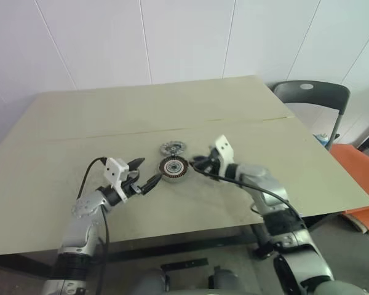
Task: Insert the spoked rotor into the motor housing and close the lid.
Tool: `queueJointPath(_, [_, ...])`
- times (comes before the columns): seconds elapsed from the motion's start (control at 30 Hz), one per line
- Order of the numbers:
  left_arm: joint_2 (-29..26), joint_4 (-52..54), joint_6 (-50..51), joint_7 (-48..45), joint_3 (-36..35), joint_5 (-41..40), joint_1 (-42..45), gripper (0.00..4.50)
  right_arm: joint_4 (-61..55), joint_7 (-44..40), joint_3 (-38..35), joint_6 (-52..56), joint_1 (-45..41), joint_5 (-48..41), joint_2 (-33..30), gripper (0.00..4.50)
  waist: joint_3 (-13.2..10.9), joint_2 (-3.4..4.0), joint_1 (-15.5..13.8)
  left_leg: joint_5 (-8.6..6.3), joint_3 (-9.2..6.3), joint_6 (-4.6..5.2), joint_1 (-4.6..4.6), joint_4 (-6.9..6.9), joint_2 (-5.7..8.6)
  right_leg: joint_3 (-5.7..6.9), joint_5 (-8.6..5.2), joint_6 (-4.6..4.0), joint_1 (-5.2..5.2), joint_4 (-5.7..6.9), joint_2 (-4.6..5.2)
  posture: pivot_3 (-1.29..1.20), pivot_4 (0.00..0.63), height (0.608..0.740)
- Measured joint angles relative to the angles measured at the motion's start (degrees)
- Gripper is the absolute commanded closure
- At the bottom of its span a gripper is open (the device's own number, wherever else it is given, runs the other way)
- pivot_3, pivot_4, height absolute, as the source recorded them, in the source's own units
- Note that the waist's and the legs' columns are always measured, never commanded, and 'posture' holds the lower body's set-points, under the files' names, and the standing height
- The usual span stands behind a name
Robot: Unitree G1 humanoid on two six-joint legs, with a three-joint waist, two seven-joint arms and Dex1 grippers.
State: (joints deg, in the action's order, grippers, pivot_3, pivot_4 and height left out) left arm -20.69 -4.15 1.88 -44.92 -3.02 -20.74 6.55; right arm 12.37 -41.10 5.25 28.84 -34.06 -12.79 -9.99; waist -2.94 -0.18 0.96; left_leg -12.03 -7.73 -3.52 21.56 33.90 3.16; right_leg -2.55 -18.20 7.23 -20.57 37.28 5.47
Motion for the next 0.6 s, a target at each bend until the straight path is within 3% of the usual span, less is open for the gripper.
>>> queueJointPath(0.13, [-0.6,0.2,0.0,0.0,-0.3,0.0,0.0,0.00,-0.9,1.2,0.4,1.4,-6.6,-1.4,2.2,3.83,0.0,-0.03,-0.4,-0.01,-0.06,-0.01,0.02,-0.06,0.04,0.06,0.01,0.01,-0.04,-0.13,0.04,0.00,0.000,0.740])
queueJointPath(0.3, [-0.6,0.7,0.0,0.2,-0.3,0.0,-0.1,0.00,5.5,1.6,7.2,8.7,-8.6,2.0,2.5,3.83,0.0,0.00,-0.1,-0.01,-0.04,0.00,0.03,-0.09,0.04,0.05,-0.01,-0.04,-0.09,-0.08,0.04,0.00,0.000,0.740])
queueJointPath(0.6, [-0.5,2.1,0.0,1.2,-0.4,0.0,-1.3,0.00,9.0,0.0,10.2,13.0,-12.5,3.2,2.8,3.83,0.0,0.01,0.1,-0.01,-0.05,0.00,0.48,-0.09,0.04,0.05,0.05,0.04,-0.56,-0.04,0.03,0.00,0.000,0.740])
